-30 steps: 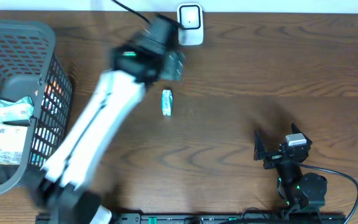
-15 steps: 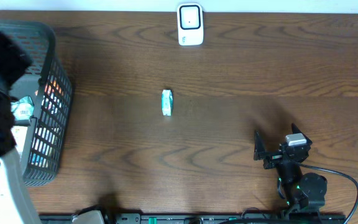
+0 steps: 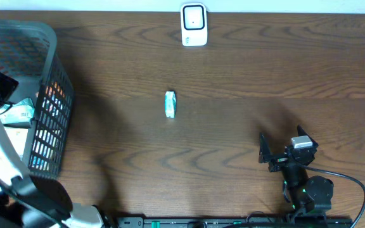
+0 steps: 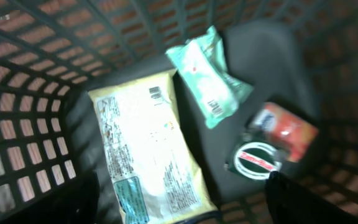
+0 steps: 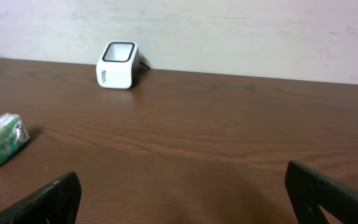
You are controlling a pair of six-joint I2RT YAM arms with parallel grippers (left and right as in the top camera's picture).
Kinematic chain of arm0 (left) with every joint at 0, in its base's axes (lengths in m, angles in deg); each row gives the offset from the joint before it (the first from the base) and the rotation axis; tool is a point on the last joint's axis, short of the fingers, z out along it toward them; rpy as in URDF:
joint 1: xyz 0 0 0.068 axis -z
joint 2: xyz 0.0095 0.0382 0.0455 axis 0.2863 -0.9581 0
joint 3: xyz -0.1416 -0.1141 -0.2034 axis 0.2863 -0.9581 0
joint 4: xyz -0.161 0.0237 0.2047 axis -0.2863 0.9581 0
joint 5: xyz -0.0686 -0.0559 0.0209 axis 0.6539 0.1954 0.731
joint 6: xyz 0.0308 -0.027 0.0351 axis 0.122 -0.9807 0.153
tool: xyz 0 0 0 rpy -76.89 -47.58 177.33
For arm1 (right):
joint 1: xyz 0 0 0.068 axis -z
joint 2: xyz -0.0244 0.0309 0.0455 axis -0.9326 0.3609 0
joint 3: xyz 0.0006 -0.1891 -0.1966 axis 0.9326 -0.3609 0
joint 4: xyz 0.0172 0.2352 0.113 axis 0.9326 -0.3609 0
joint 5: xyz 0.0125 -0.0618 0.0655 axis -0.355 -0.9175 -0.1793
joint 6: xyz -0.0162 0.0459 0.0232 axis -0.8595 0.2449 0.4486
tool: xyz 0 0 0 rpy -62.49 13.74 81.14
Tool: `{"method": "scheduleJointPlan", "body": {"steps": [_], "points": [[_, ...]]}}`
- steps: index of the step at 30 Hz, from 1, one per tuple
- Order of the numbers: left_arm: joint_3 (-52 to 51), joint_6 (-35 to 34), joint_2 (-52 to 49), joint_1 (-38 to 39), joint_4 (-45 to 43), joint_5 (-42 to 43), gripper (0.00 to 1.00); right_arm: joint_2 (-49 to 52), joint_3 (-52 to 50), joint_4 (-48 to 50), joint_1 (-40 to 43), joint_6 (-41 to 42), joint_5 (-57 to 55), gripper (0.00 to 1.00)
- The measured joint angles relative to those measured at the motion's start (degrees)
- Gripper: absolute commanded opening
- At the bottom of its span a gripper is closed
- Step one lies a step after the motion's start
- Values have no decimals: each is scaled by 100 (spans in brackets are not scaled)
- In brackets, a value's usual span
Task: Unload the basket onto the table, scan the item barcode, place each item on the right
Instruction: 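Return the left gripper to the basket and grasp the yellow-white bag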
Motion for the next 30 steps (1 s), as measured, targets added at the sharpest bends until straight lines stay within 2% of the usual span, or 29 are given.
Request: {"method": "scheduleJointPlan", "body": {"steps": [9, 20, 30], "points": [[-496, -151, -680, -101, -68, -81, 85, 0, 2, 0, 0, 0, -2, 99], [-1878, -214, -739, -229, -1250, -330, 85, 0, 2, 0, 0, 0, 0, 99], [-2256, 22, -804, -229, -1740, -345, 85, 0, 2, 0, 0, -2, 0, 99]]}}
